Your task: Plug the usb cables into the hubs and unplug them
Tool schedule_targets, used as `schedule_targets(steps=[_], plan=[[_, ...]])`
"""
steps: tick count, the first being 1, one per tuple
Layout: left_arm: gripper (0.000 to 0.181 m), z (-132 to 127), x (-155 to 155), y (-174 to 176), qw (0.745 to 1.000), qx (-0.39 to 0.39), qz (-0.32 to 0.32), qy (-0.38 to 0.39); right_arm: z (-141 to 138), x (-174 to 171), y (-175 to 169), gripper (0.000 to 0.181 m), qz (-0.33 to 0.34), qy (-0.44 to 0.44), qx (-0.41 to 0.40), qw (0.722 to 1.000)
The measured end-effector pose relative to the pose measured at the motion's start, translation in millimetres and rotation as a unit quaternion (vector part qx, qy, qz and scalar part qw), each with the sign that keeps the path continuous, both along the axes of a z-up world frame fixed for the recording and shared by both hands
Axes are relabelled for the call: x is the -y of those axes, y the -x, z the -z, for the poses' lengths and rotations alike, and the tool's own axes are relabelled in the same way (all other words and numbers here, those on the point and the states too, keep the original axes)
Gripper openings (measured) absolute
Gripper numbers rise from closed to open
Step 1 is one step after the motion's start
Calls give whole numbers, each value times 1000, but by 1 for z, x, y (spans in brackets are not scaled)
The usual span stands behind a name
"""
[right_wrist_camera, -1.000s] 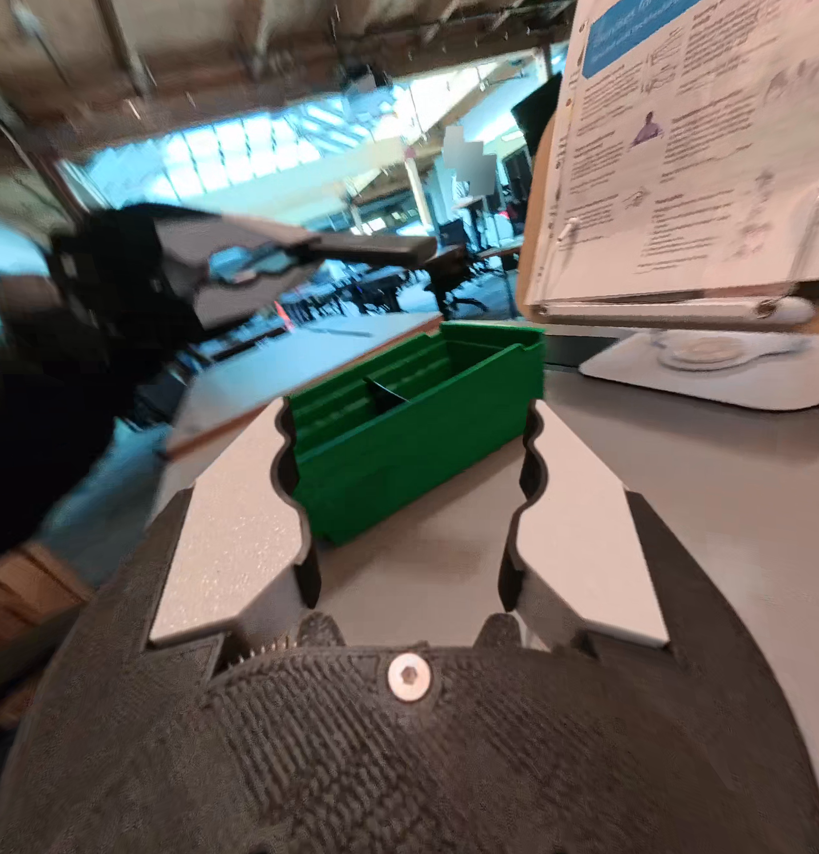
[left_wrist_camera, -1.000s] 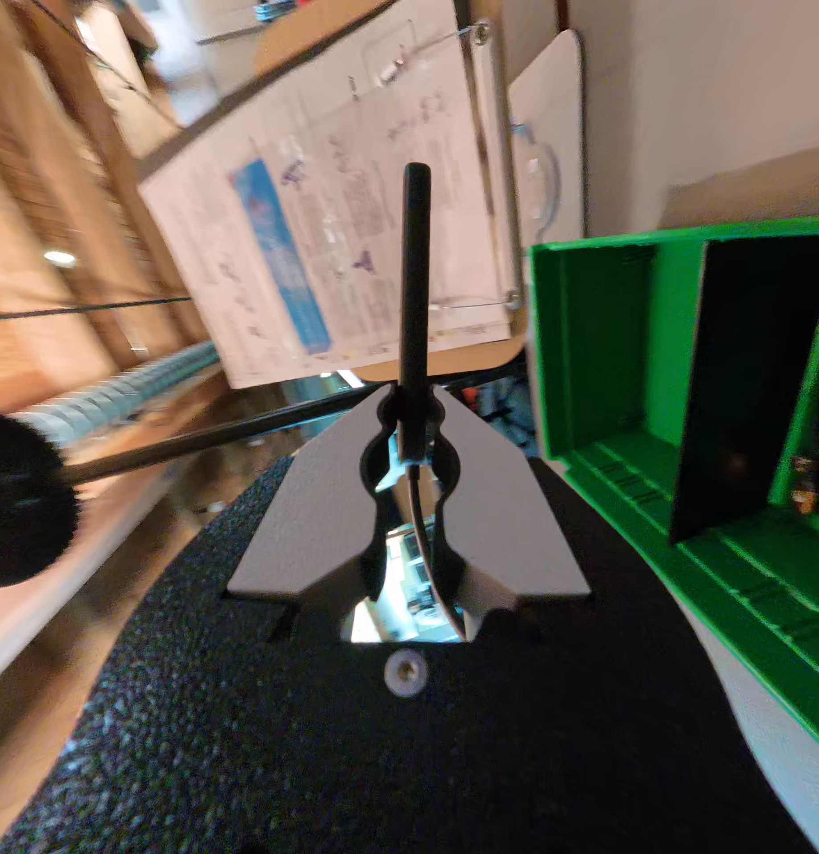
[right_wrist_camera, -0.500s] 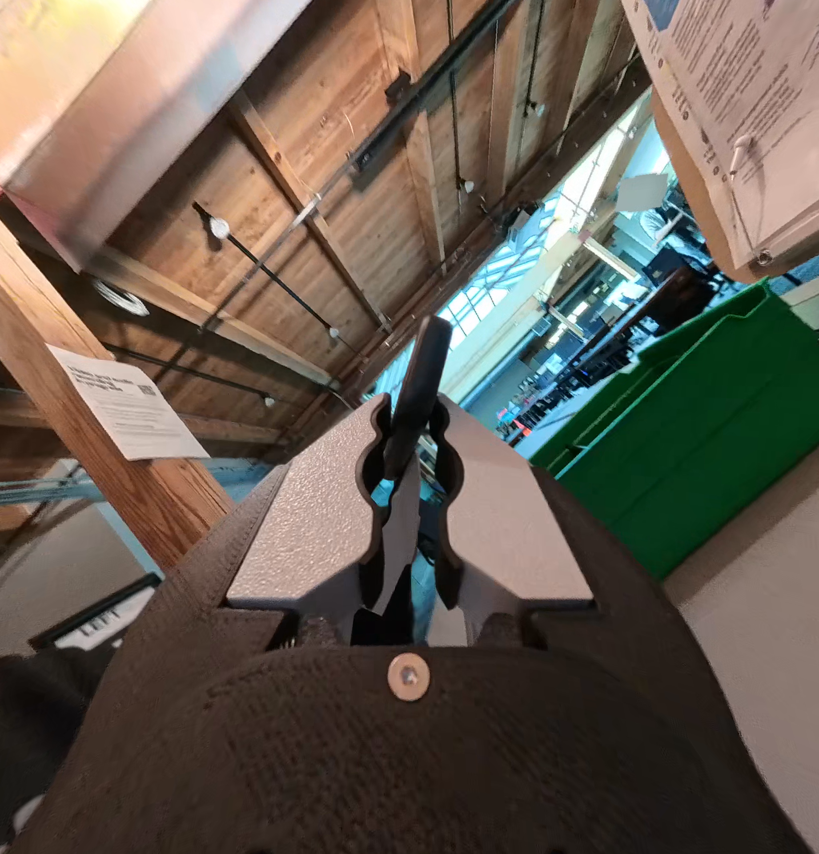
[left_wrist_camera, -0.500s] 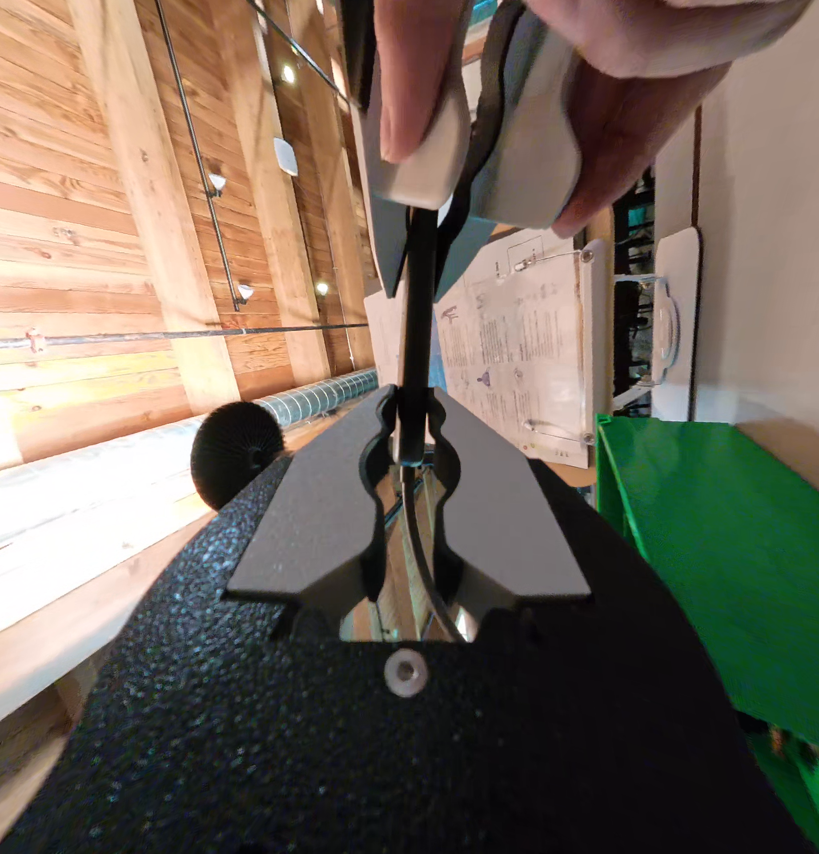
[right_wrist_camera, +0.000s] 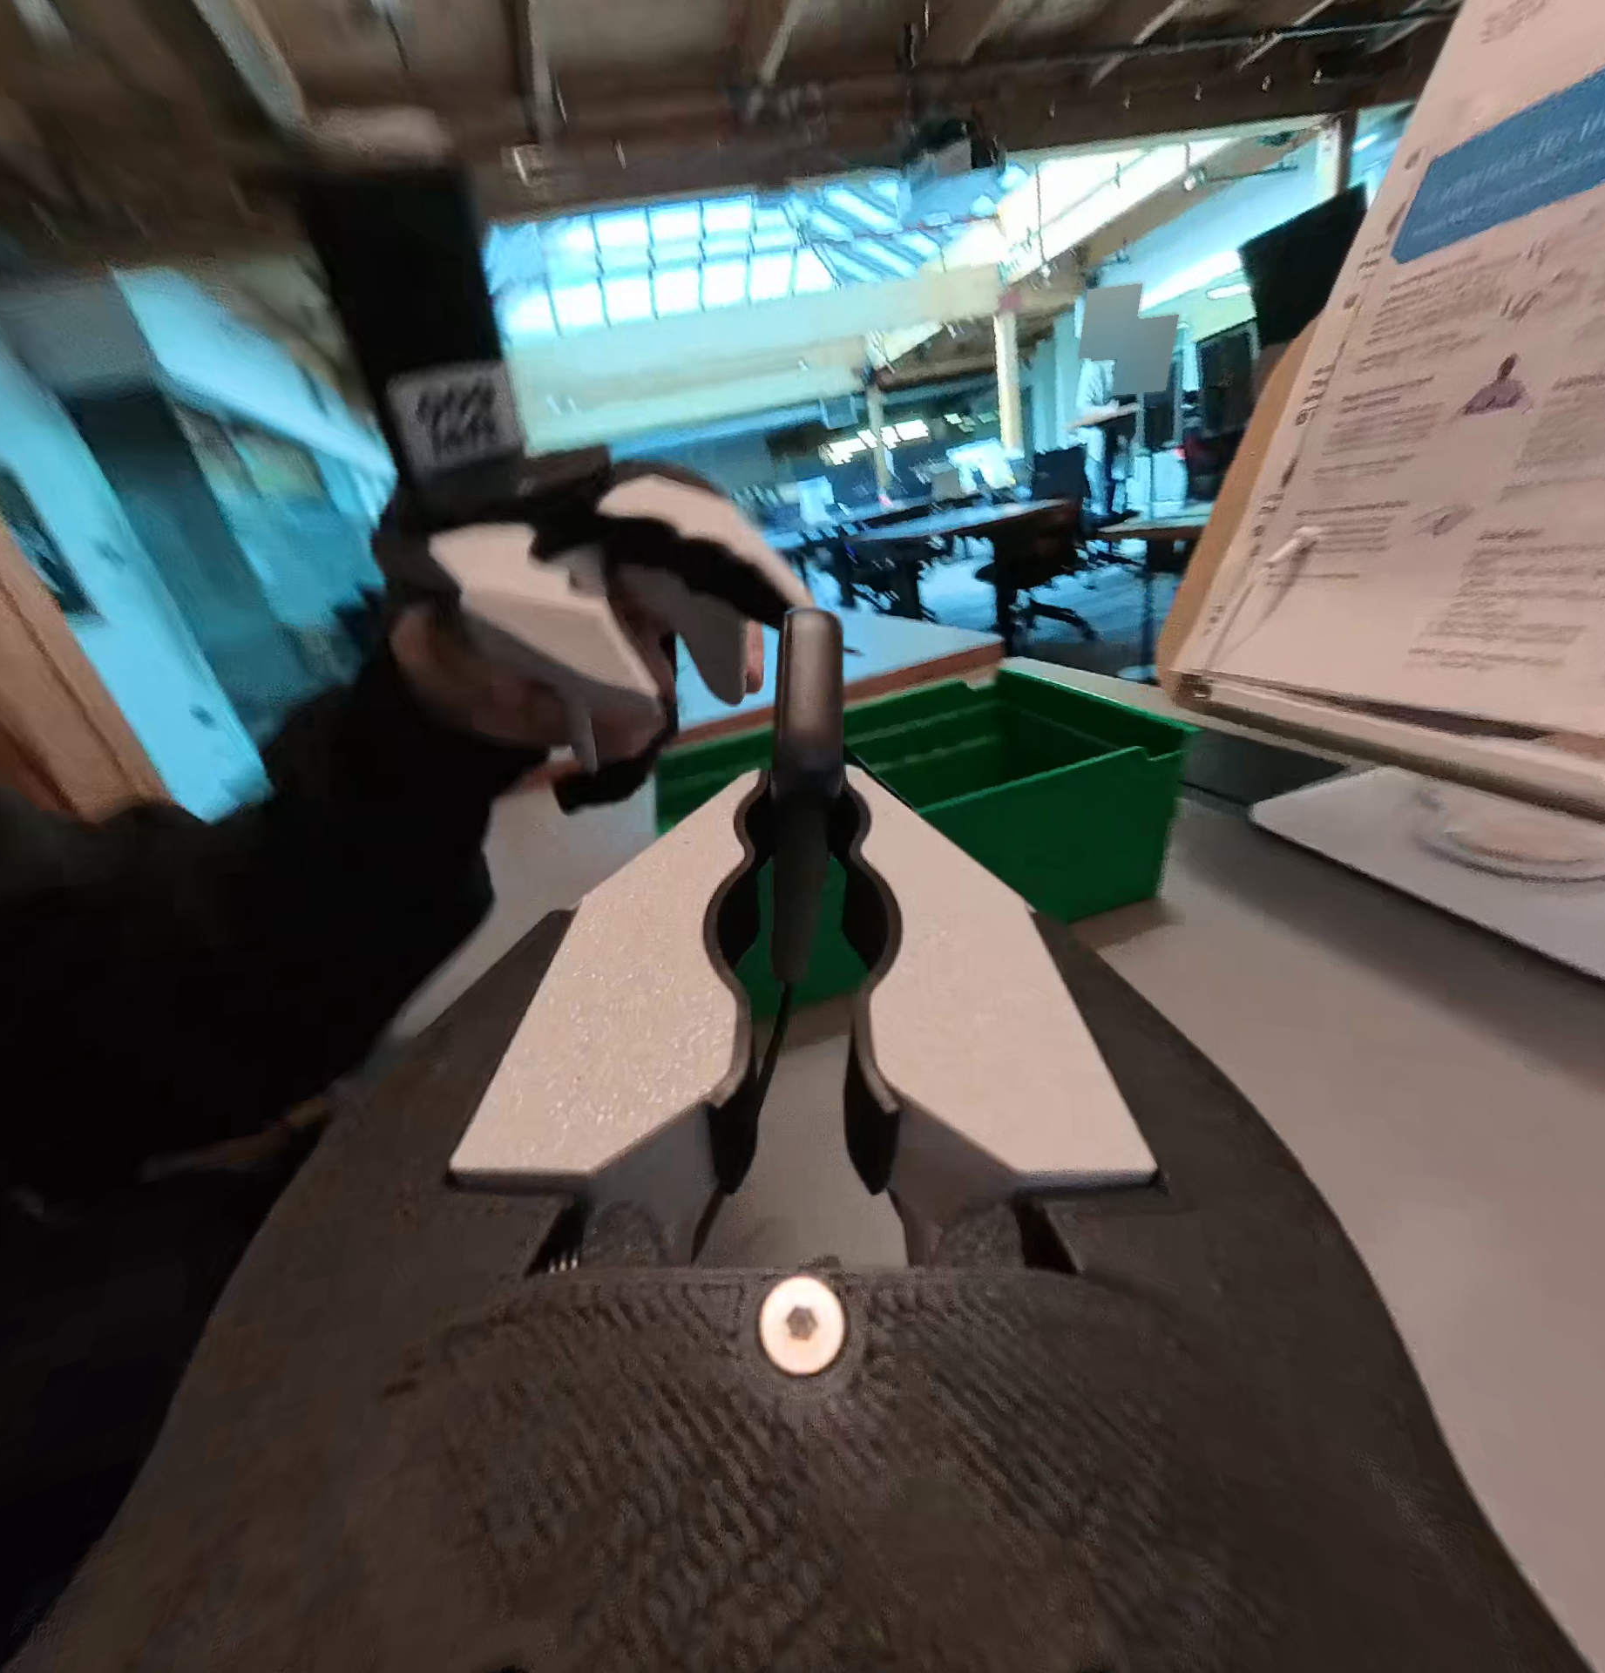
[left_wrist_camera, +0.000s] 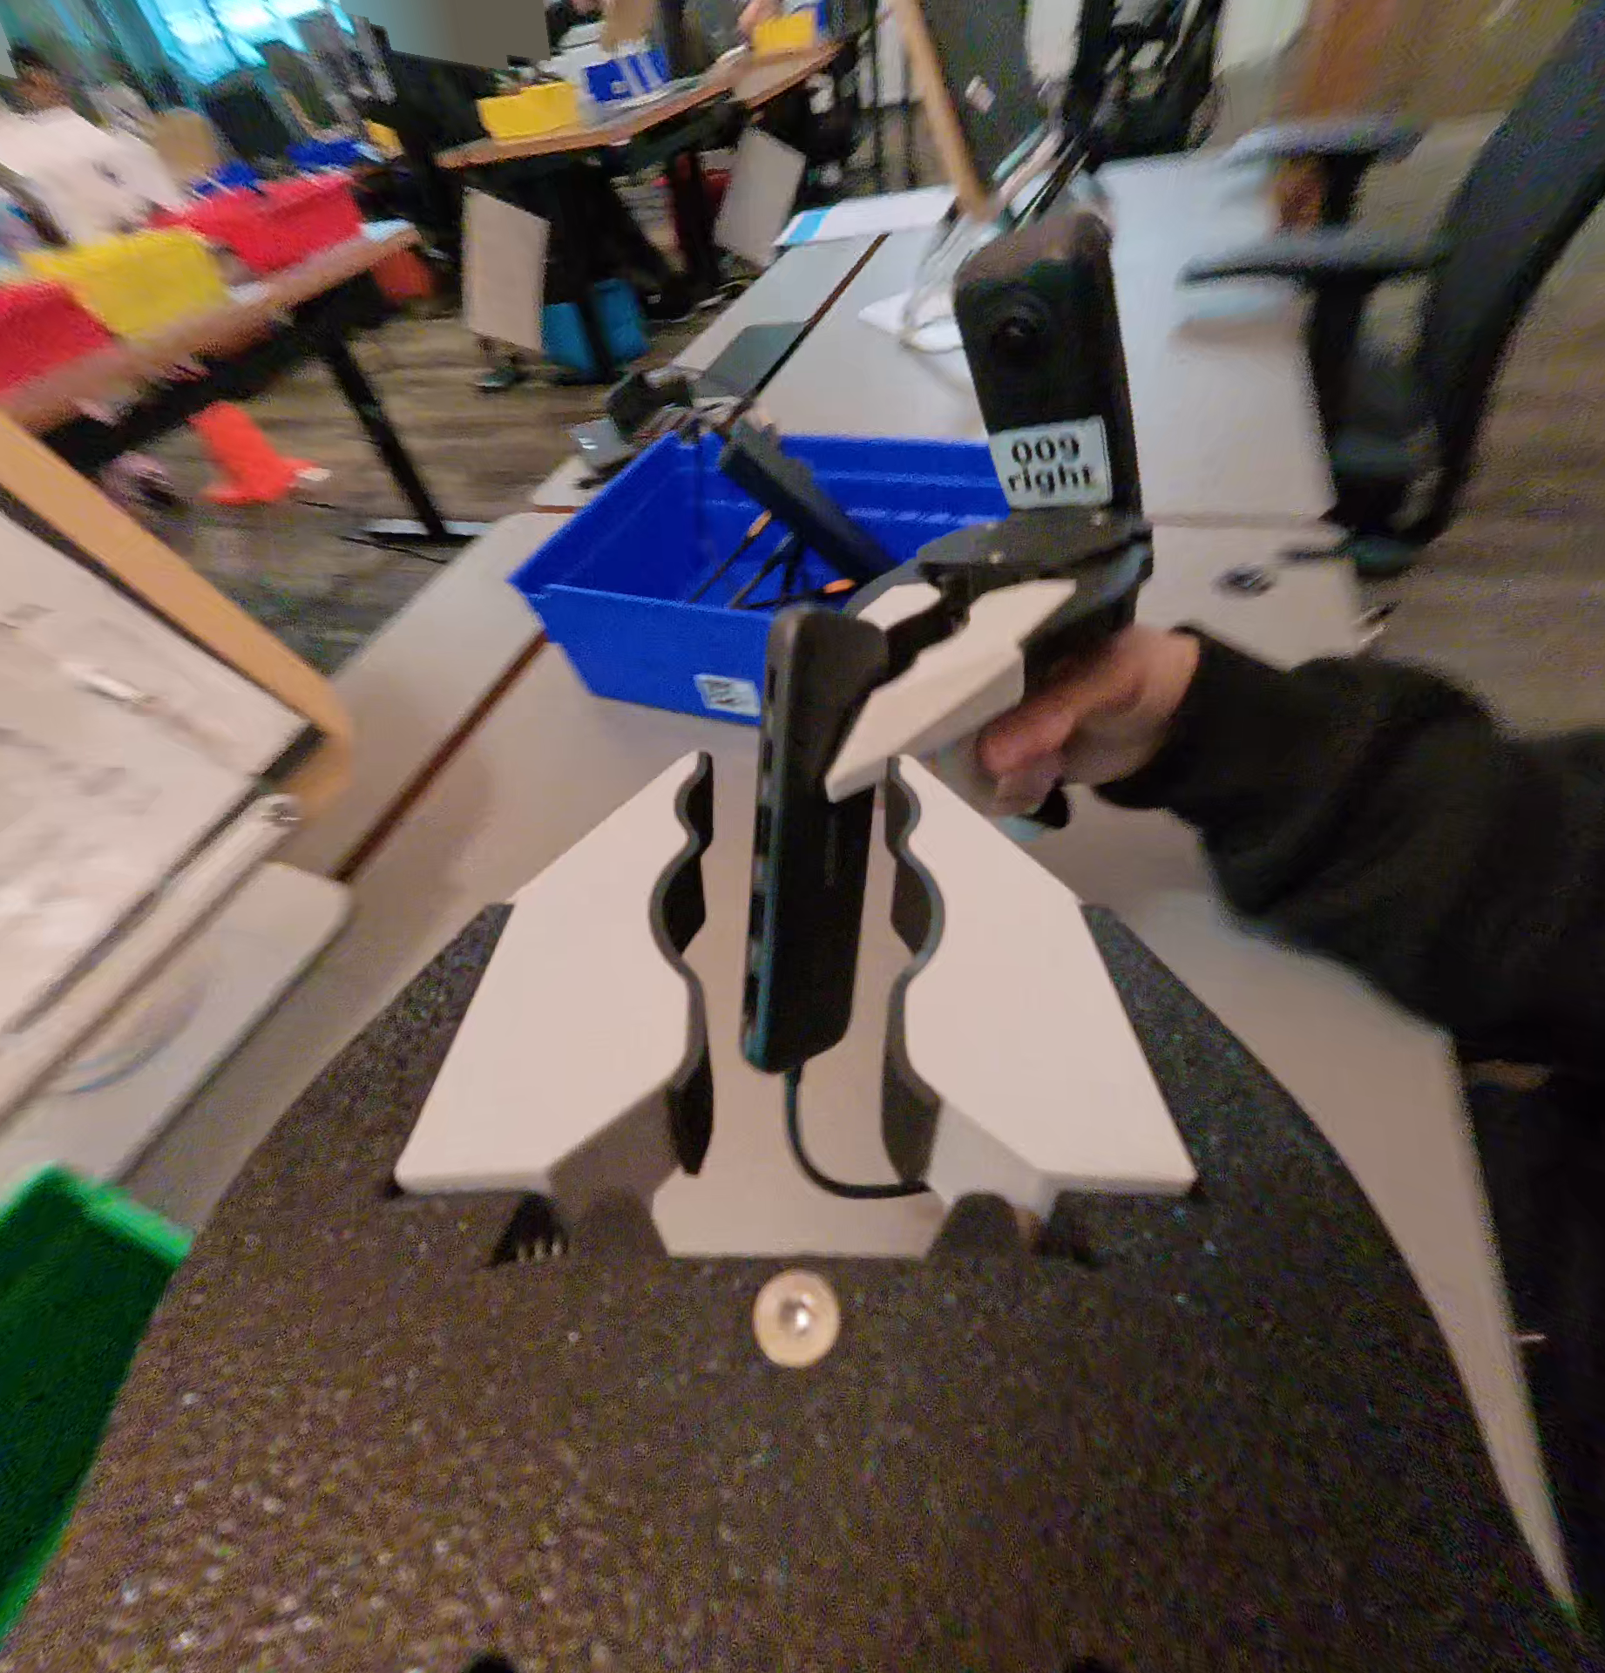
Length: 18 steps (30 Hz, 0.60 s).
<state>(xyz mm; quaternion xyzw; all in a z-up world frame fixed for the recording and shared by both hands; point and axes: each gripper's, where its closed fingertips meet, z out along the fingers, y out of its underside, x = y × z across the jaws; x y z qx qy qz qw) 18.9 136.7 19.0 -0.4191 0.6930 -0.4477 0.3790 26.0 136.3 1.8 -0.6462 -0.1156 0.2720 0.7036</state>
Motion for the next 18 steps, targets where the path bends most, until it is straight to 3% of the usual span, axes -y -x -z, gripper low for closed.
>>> schedule_targets(steps=[4,9,12,14,18], plan=[[26,11,17,-13,990,-68,86,92,10,-1,7,11,39,14,131,991],[17,20,15,-27,992,-54,96,63,11,-5,-1,15,49,12,107,993],[9,4,0,-38,989,-10,71,133,-5,-15,-29,50,156,-43,78,984],[8,-10,-21,-47,974,27,25,225,-12,-18,-48,77,254,-88,103,958],[9,-22,-55,-56,909,100,-49,402,6,-35,-45,96,302,-60,187,933]])
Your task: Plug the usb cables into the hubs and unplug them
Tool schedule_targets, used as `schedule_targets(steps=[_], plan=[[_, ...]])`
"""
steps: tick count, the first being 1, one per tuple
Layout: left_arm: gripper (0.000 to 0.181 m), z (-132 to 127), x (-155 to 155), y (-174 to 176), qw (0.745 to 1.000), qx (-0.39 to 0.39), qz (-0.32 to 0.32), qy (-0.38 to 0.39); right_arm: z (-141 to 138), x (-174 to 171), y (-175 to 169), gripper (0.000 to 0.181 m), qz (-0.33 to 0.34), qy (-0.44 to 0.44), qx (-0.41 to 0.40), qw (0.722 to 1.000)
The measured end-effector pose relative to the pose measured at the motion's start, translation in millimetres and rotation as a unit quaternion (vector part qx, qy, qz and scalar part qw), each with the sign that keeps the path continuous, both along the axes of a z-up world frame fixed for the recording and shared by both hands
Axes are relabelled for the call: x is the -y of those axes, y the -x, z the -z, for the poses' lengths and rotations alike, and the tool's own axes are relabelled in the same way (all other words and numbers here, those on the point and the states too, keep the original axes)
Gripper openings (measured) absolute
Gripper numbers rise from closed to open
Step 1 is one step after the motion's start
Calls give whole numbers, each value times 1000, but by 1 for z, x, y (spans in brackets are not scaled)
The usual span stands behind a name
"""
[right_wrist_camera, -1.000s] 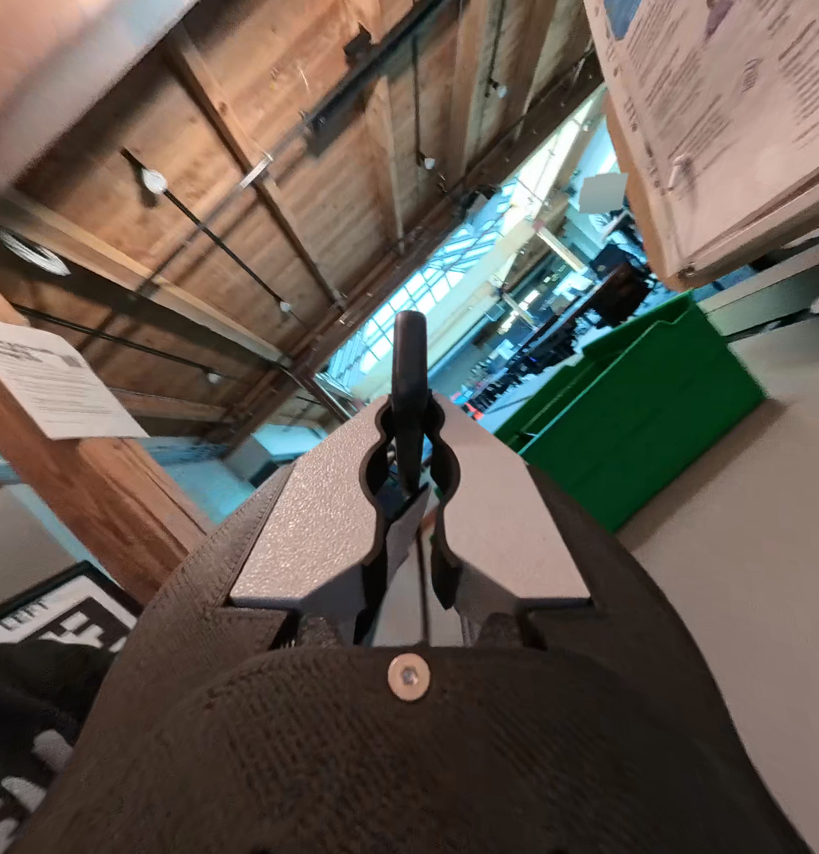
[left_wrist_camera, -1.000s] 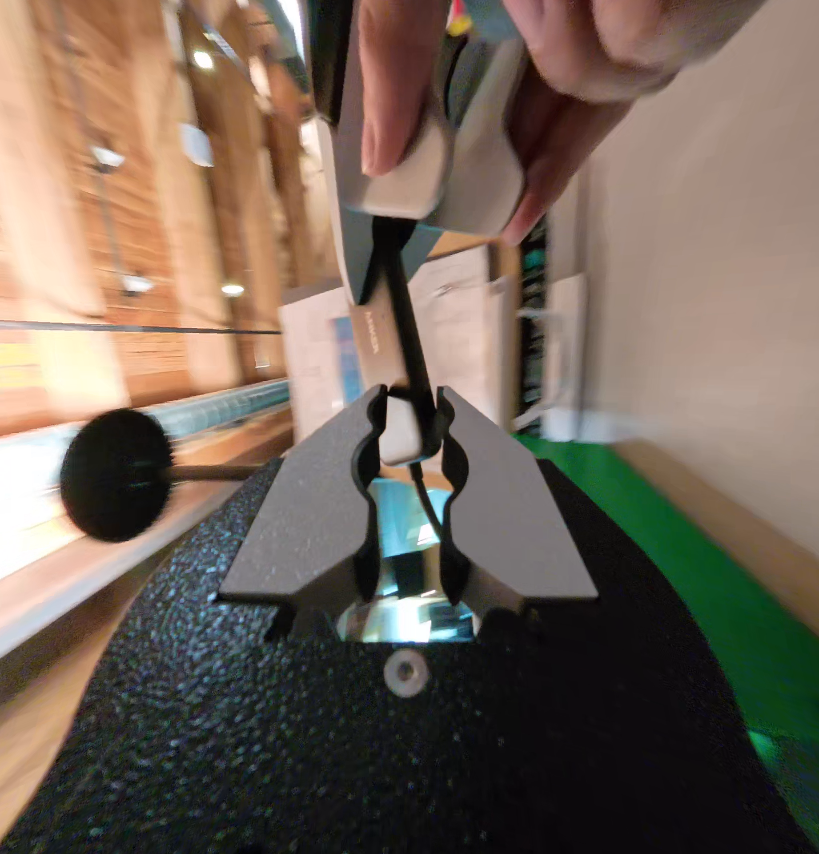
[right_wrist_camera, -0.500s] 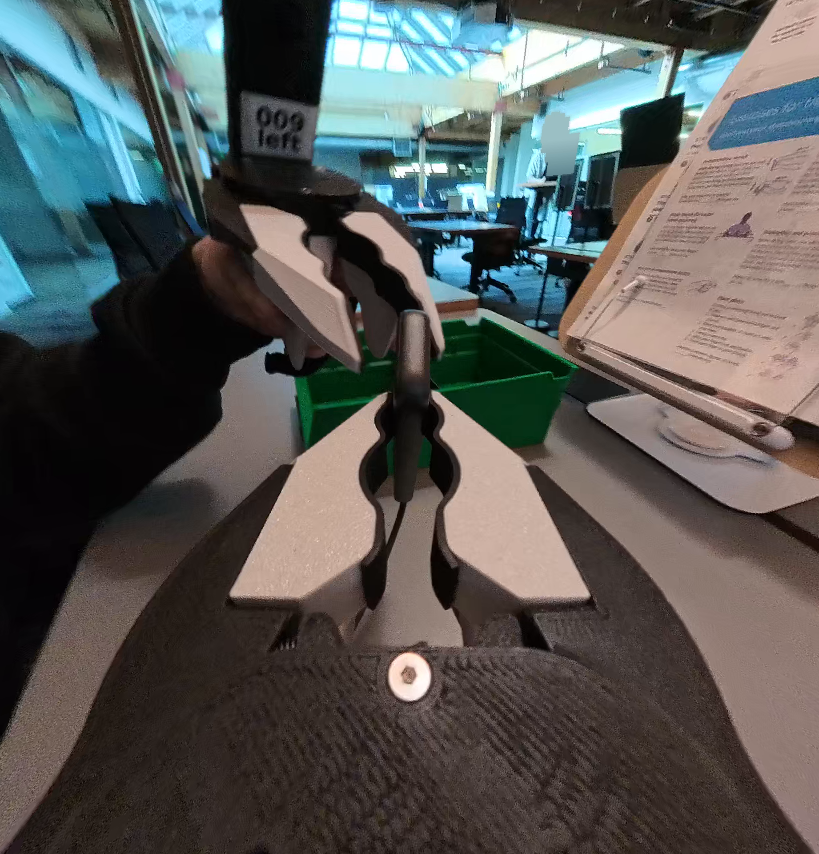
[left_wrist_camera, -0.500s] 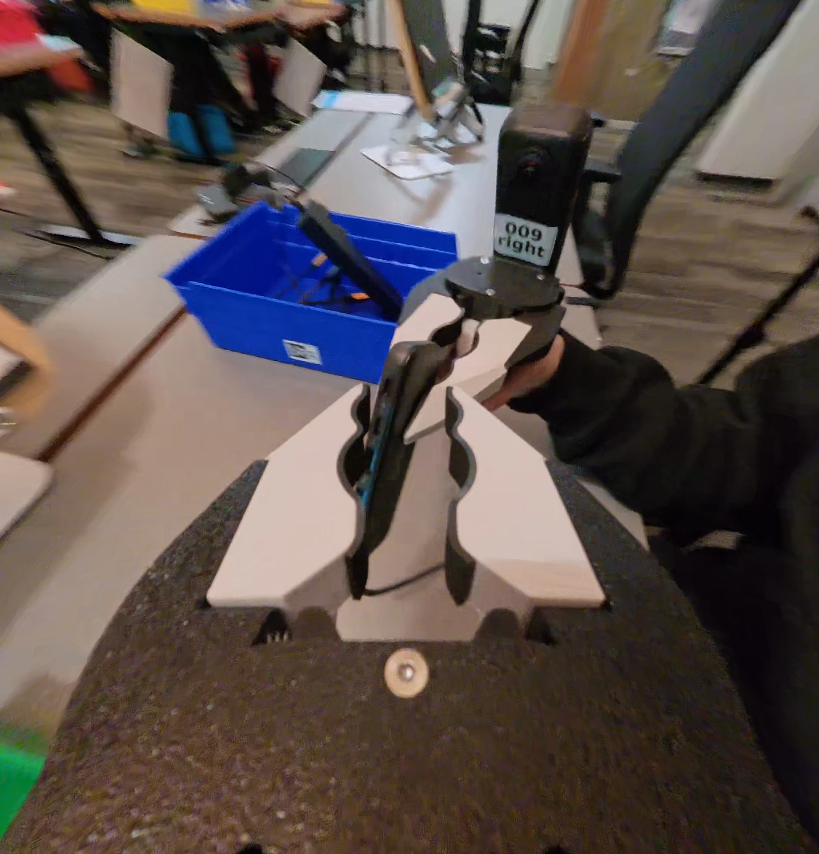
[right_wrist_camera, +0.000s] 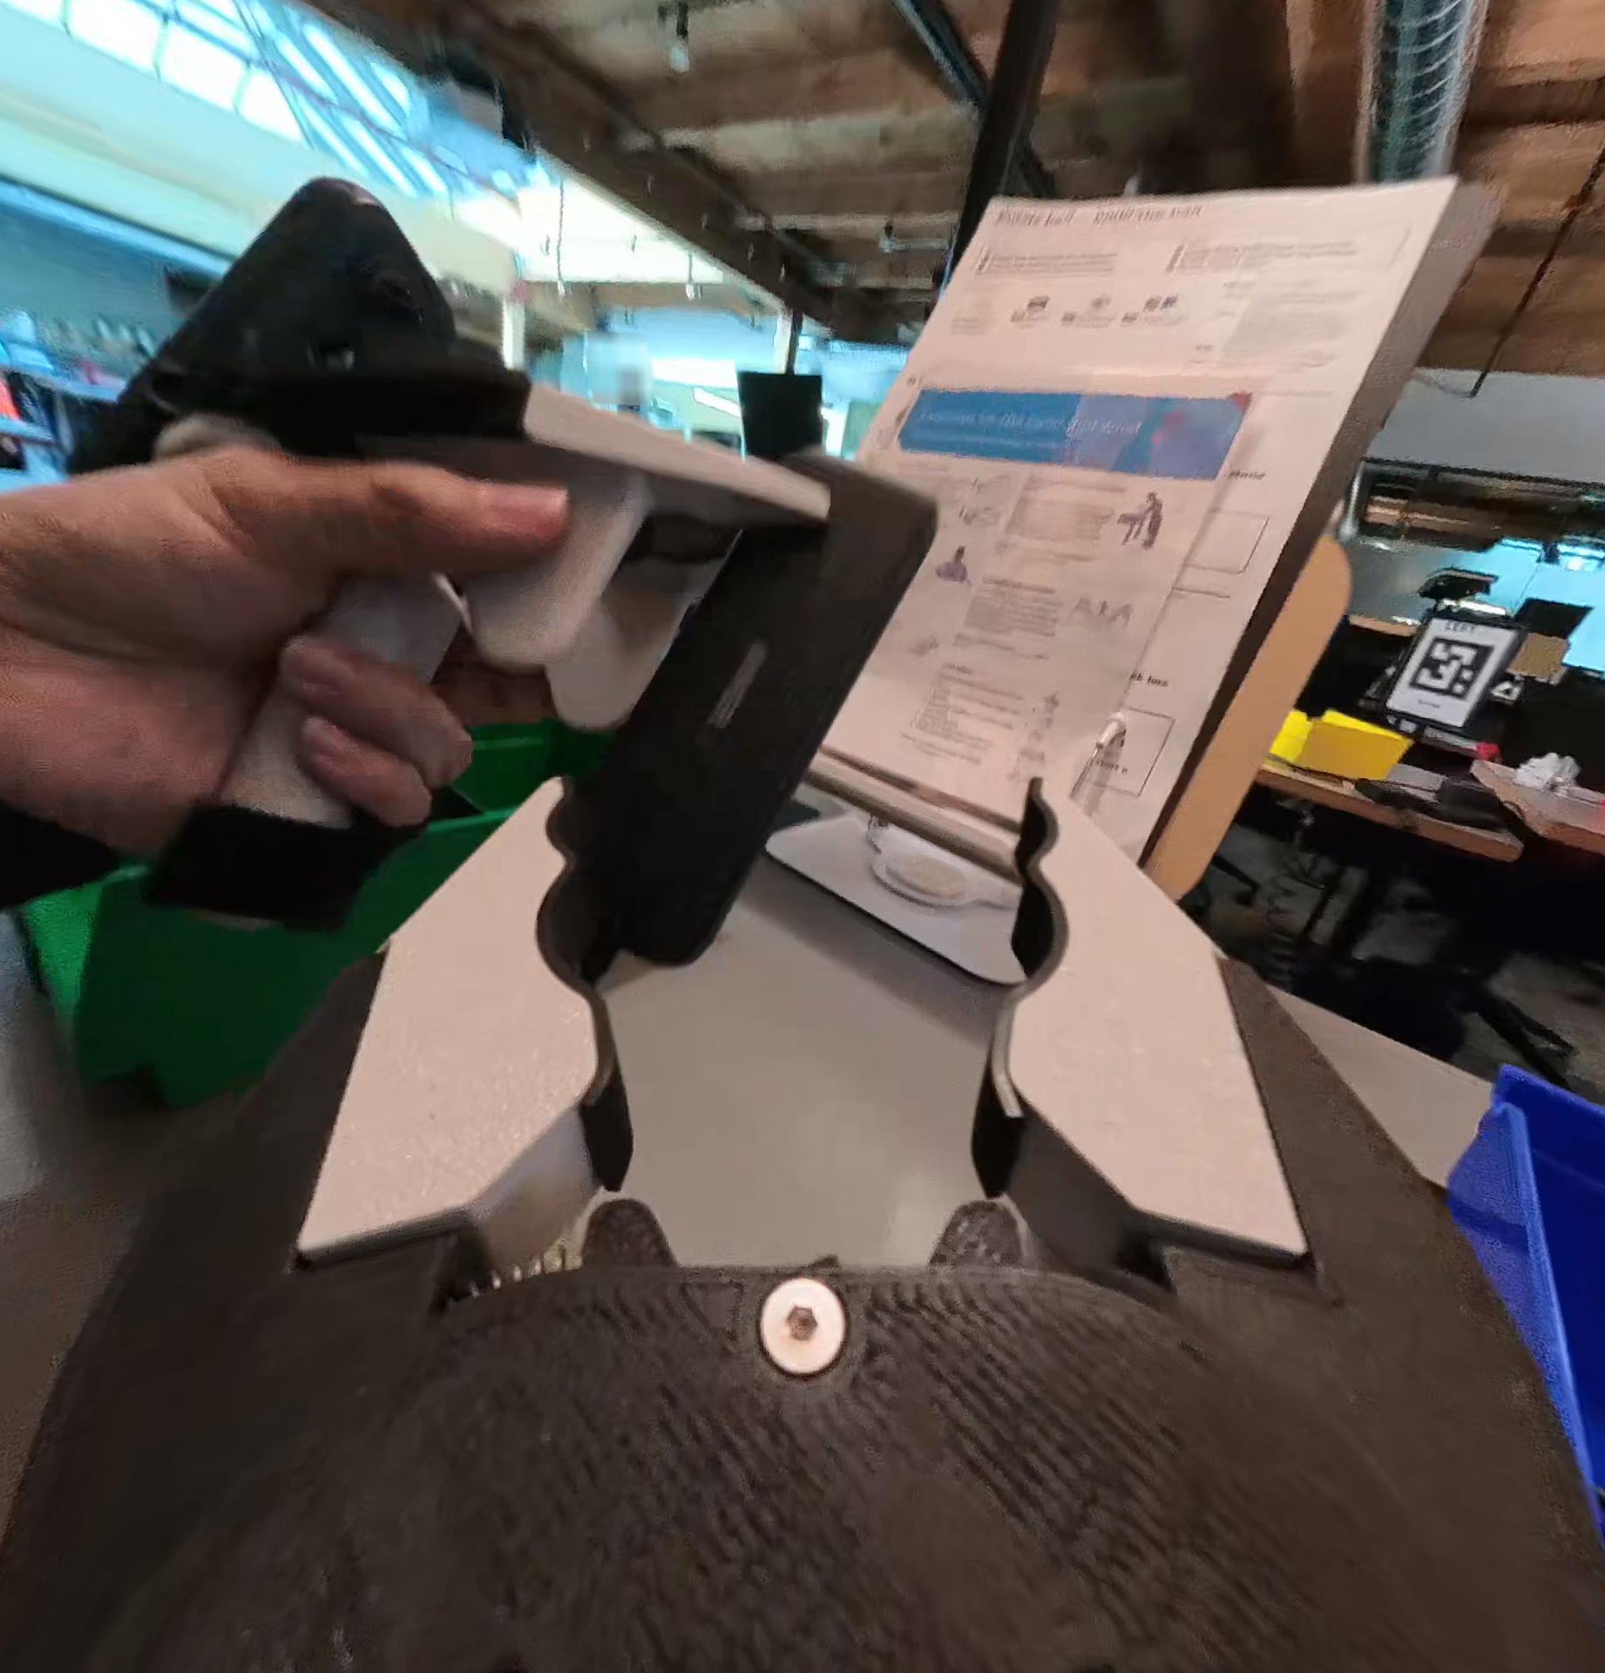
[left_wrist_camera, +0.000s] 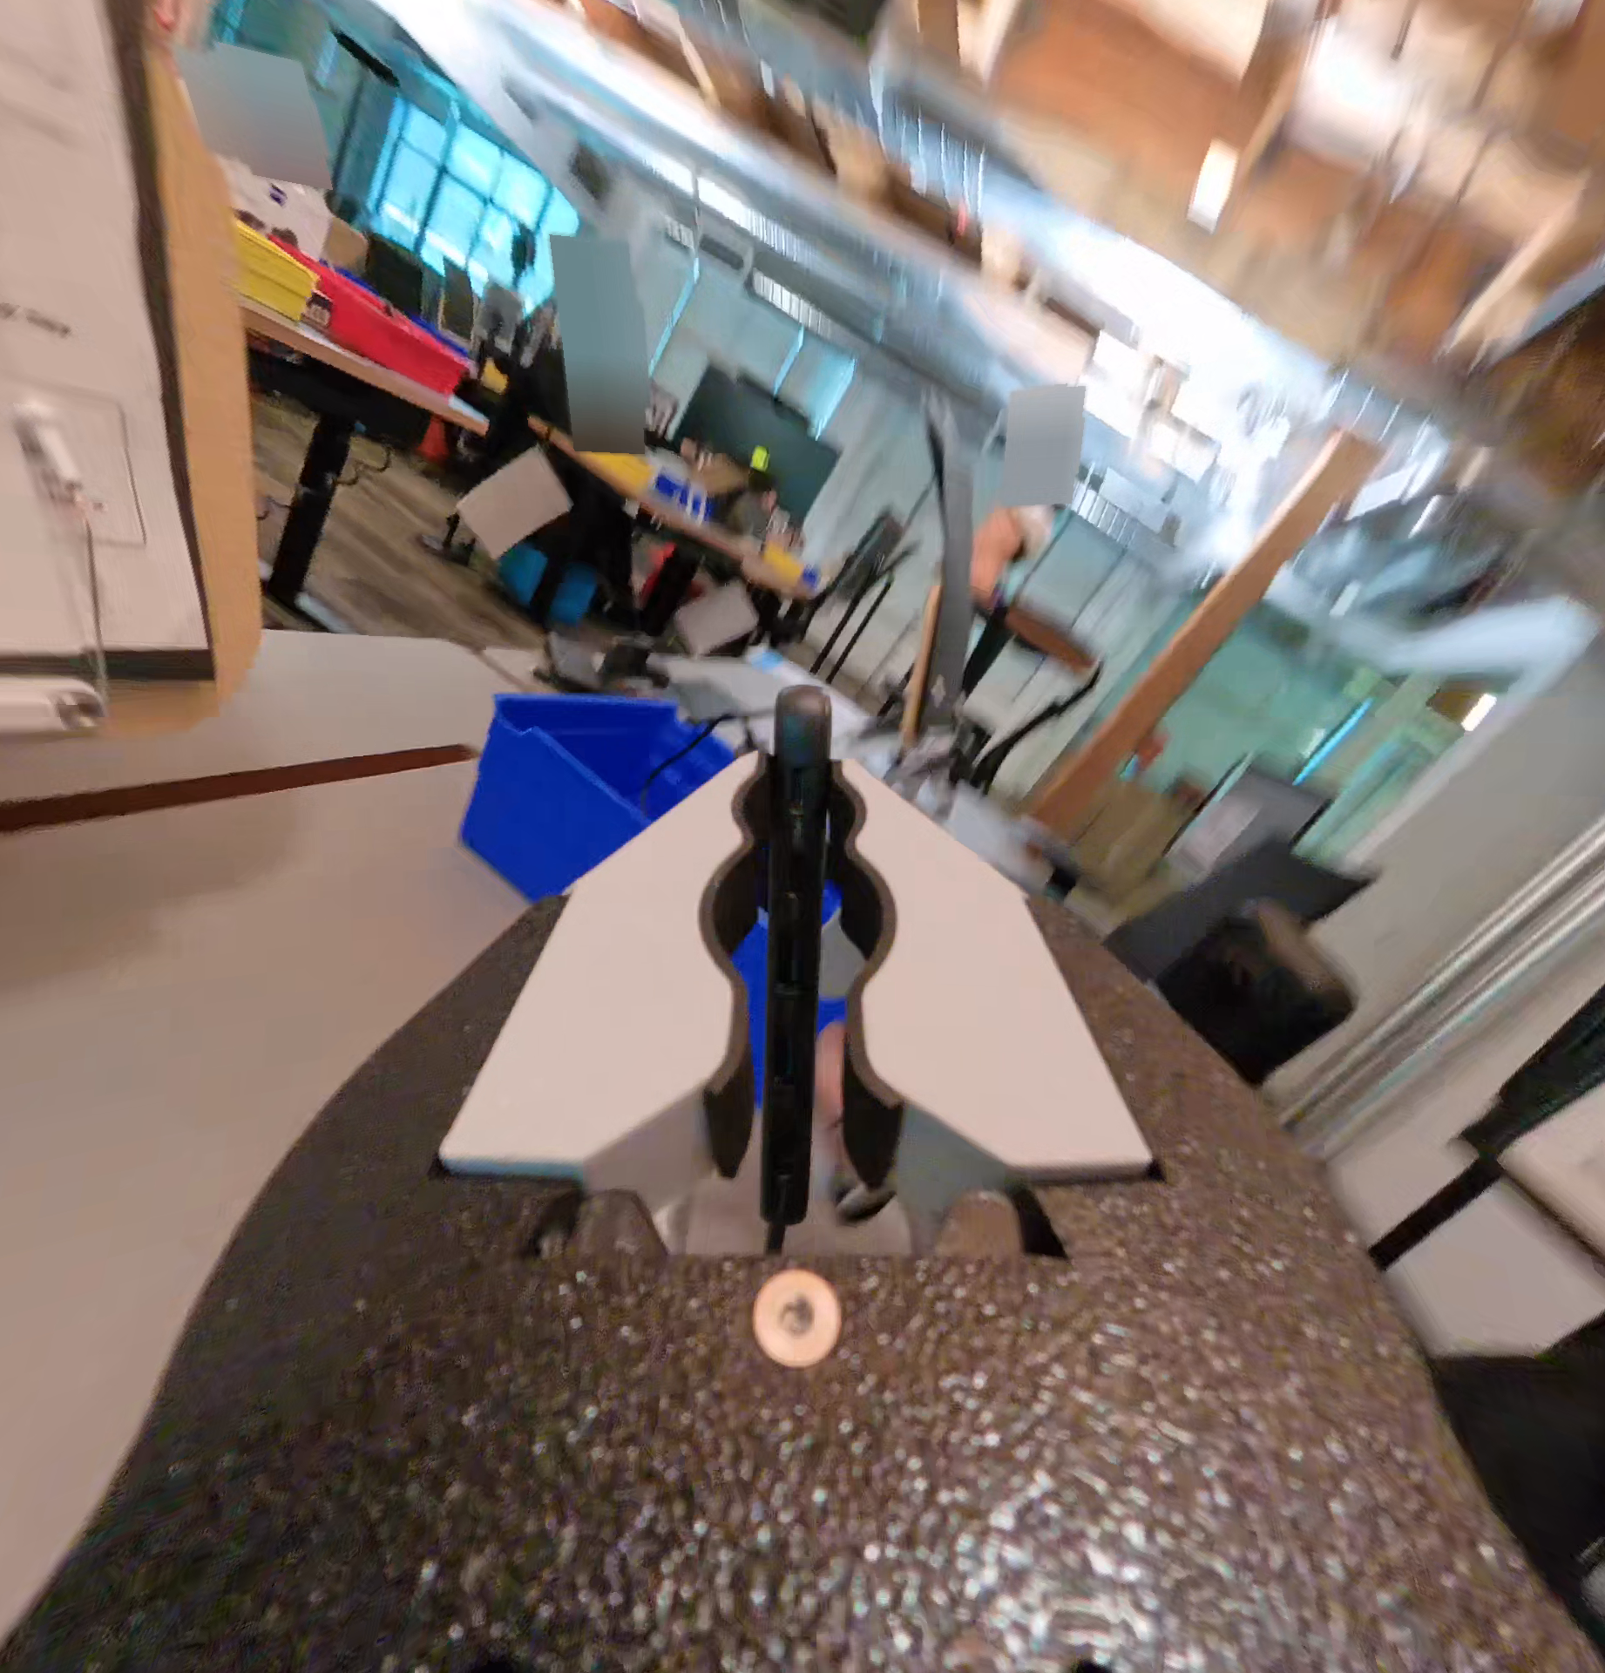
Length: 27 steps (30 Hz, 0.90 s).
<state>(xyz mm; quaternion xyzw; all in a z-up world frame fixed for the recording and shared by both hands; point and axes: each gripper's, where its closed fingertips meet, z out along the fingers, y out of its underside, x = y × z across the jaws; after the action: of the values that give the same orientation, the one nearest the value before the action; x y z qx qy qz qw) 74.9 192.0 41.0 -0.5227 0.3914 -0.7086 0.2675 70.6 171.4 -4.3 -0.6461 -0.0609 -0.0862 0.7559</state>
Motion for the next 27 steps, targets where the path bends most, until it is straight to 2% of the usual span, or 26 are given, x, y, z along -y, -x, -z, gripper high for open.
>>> schedule_targets(steps=[2,5,8,11,14,17,19,21,25,27], plan=[[9,-3,-10,0,993,27,-6,111,7,-7,6,101,4,10,9,1000],[9,1,-23,0,975,52,-22,215,15,-12,11,85,22,21,46,998],[9,8,-29,1,961,61,-37,268,18,-14,10,70,58,20,94,994],[9,12,-29,1,959,56,-43,274,15,-11,13,51,72,10,131,989],[9,13,-31,2,962,48,-44,265,16,-11,11,50,56,19,100,993],[11,15,-30,1,972,34,-26,232,20,-11,9,50,14,25,18,999],[12,16,-30,1,981,20,-19,191,21,-9,0,49,12,21,-45,999],[21,24,-34,1,991,-16,-34,129,22,-7,-3,49,-6,19,-81,997],[54,39,-28,2,995,-98,-20,15,25,-5,-10,50,17,26,-38,999],[55,41,-14,1,994,-109,14,2,28,-7,-9,49,34,37,4,999]])
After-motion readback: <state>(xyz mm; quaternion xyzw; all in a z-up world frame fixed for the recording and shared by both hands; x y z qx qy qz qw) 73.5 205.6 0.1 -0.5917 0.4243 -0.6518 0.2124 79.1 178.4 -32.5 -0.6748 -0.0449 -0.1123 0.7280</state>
